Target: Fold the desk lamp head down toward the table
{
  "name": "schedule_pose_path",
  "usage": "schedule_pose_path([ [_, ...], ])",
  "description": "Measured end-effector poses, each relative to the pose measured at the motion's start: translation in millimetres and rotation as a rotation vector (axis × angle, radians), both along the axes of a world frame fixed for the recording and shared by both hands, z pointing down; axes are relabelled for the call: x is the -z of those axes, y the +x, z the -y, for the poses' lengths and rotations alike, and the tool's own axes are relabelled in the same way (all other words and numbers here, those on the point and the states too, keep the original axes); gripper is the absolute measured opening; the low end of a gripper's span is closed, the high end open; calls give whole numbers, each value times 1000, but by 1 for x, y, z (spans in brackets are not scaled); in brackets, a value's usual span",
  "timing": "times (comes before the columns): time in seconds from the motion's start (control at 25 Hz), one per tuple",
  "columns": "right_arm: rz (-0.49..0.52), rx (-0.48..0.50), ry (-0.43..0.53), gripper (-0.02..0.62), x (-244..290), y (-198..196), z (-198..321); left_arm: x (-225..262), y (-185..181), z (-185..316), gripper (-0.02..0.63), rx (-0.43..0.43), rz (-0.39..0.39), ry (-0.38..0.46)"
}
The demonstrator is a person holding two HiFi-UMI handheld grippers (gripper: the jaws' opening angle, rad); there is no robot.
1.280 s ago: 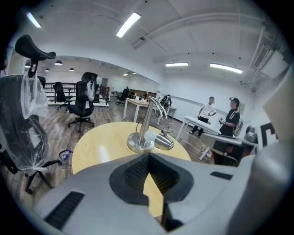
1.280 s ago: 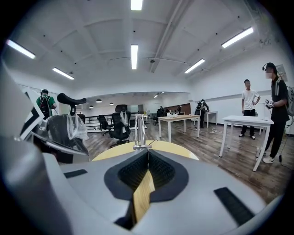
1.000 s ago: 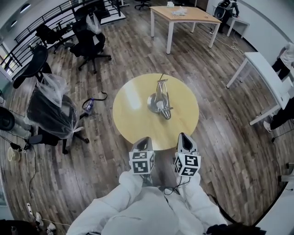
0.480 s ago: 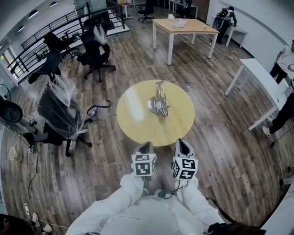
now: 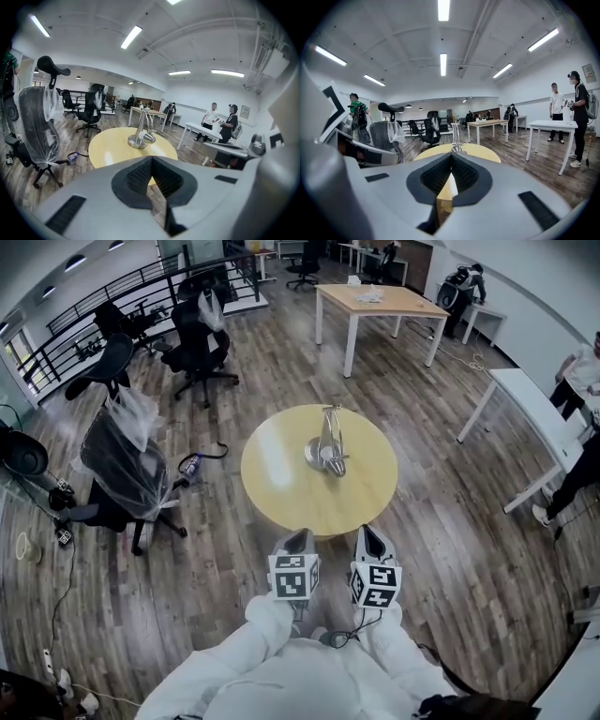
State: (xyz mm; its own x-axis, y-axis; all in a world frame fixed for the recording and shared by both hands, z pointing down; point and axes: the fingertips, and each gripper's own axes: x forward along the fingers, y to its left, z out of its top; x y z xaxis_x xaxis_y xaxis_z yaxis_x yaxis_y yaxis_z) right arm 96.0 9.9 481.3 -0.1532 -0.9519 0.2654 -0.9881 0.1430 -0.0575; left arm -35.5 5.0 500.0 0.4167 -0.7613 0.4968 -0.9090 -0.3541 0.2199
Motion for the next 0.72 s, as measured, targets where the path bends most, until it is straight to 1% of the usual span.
schedule_pose_path([
  [0.36, -11, 6, -10, 12, 0, -3, -14, -5, 2, -15, 2, -18, 26, -20],
  [0.72, -18, 14, -11, 12, 0, -11, -17, -7, -6, -17, 2, -16, 32, -34],
])
